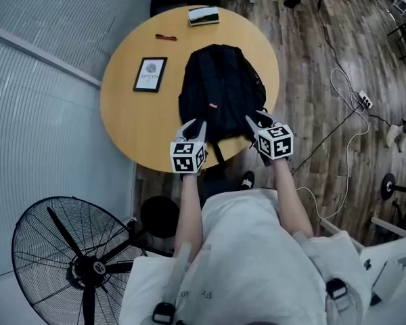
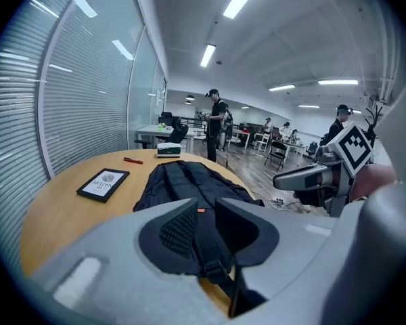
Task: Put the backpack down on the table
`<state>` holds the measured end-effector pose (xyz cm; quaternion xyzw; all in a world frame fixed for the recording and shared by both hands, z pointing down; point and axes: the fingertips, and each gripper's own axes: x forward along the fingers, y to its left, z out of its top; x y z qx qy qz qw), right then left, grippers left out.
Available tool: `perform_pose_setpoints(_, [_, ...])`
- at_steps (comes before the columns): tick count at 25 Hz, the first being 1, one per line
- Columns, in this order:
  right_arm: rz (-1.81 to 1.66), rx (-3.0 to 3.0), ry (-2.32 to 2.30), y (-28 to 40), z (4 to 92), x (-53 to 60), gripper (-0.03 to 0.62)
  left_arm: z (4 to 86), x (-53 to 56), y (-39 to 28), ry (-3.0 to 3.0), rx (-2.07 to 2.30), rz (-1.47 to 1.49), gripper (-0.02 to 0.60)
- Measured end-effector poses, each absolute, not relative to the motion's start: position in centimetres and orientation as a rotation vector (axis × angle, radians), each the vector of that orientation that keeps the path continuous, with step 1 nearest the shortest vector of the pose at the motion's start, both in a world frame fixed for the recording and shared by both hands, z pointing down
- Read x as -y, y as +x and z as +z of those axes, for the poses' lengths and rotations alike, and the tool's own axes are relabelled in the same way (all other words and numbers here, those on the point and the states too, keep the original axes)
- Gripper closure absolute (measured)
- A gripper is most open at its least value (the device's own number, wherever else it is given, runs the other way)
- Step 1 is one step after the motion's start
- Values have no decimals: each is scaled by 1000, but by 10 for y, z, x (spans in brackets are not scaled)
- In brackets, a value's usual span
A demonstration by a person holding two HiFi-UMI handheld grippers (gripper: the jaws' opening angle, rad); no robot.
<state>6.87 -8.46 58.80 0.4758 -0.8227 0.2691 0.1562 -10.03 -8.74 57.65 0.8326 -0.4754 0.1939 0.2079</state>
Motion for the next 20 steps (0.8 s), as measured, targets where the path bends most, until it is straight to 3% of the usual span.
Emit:
perform_pose_setpoints(2, [760,2362,1364,71,585,81,505,575,82,-99,2316,1330,531,510])
perform_pose_setpoints(4, [754,2368,1359,70,583,75,532,574,76,-98,2314,1330,514,579])
perform_pose_setpoints(7, [749,2370,1362,73,581,66,595,575,66,-96,2310,1331,500,578])
perform_pose_setpoints(20, [738,2381,1348,69,575,53,595,578,49,-97,2258,1359,485,580])
